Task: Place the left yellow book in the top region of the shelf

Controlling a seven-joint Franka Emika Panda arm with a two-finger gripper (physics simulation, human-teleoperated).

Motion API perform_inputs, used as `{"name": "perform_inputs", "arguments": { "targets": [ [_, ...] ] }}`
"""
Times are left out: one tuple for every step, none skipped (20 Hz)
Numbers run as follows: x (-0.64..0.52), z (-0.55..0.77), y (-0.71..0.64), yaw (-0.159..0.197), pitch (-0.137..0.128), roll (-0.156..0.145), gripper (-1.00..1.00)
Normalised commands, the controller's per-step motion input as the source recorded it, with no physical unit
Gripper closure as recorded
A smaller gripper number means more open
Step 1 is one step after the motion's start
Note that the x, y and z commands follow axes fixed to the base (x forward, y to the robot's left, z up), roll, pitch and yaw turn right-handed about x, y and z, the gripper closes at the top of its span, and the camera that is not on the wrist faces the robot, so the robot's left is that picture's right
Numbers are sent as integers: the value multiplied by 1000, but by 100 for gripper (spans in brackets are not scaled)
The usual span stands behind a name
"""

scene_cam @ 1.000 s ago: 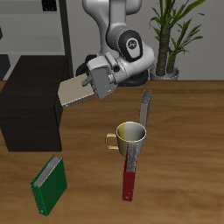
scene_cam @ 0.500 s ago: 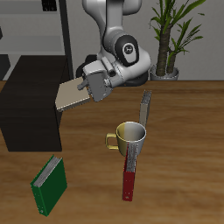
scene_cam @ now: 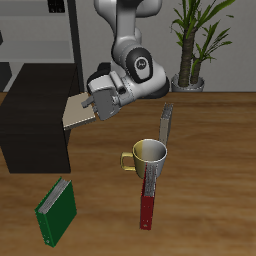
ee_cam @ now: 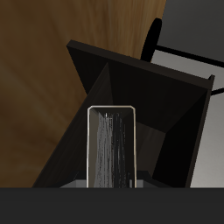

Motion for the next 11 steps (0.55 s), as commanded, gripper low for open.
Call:
{"name": "perform_inputs", "arguments": {
  "targets": [
    [21, -42, -232, 23, -12, -57, 100],
    [-21, -63, -303, -4, 84, -45, 100],
    [-9, -3, -233, 3, 15, -41, 100],
    [19, 43, -144, -11, -22, -25, 100],
    [8, -8, -121, -7, 3, -8, 100],
    [37, -14, -304, -9, 81, -50, 100],
    [16, 53, -93, 14, -33, -13, 100],
    [10, -29, -153, -13, 5, -39, 100],
    [12, 7, -176, -1, 46, -19, 100],
    [-12, 22, -153, -9, 5, -33, 100],
    [22, -147, -191, -9, 122, 10, 100]
  ]
}}
